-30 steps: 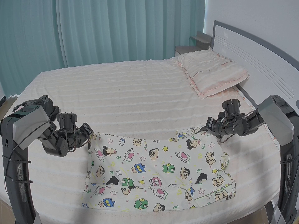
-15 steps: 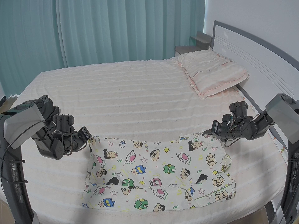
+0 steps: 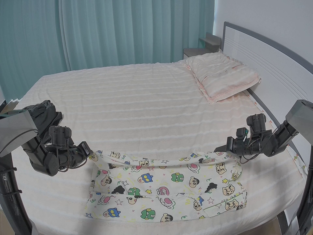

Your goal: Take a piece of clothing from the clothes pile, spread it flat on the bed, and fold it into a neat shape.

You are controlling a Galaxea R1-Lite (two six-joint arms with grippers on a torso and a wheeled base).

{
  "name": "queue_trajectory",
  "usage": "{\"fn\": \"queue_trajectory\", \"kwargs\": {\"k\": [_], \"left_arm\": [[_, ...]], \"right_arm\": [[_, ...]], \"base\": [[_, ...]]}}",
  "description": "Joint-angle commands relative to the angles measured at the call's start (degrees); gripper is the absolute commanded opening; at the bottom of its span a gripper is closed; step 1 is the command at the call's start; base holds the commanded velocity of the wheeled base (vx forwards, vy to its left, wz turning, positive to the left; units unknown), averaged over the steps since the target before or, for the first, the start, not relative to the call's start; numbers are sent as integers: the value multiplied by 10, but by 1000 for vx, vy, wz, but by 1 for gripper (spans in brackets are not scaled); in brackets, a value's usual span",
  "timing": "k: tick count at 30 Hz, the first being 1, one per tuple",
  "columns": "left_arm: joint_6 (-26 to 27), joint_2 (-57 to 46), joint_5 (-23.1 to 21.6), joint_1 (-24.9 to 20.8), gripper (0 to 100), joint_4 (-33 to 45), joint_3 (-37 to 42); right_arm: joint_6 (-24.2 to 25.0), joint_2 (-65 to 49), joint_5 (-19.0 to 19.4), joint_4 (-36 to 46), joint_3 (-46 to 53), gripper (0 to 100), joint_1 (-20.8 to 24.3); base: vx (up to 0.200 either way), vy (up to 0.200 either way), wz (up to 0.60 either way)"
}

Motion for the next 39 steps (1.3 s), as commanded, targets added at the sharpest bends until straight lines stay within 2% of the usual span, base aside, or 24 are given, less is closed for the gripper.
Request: {"fn": "queue_trajectory", "kwargs": {"k": [1,2,3,5,9,13,17,26,27,28,29,32,33,39], "left_arm": [[23,-27,-7,0,0,-3,51],[23,-27,-7,0,0,-3,51],[24,-29,-8,0,0,-20,74],[24,-30,-11,0,0,-43,97],[33,-26,-28,0,0,-66,141],[97,-8,-34,0,0,-68,184],[152,23,-29,0,0,-68,198],[179,32,-26,-6,0,-103,226],[203,35,-26,-6,0,-105,233],[203,35,-26,-6,0,-105,233],[231,37,-26,-7,0,-106,236],[241,37,-25,-9,0,-105,239],[241,37,-21,-14,100,-105,241],[235,32,2,-22,100,-105,246]], "right_arm": [[-39,-34,5,-3,61,0,1],[-39,-34,5,-3,61,0,1],[-73,-41,5,-3,91,0,0],[-99,-46,5,-3,109,0,-1],[-126,-43,-1,-3,128,0,-2],[-178,-37,-14,-3,153,0,-5],[-227,-10,-66,-8,155,0,-5],[-259,18,-81,-85,199,0,-6],[-259,21,-81,-102,205,0,-6],[-259,21,-81,-102,205,0,-6],[-260,26,-81,-112,210,0,-4],[-262,25,-82,-118,216,0,-4],[-270,24,-82,-118,221,100,-4],[-262,3,-79,-119,233,100,-9]], "base": [[0,0,0],[0,0,0],[0,0,0],[0,0,0],[0,0,0],[0,0,0],[0,0,0],[0,0,0],[0,0,0],[0,0,0],[0,0,0],[0,0,0],[0,0,0],[0,0,0]]}}
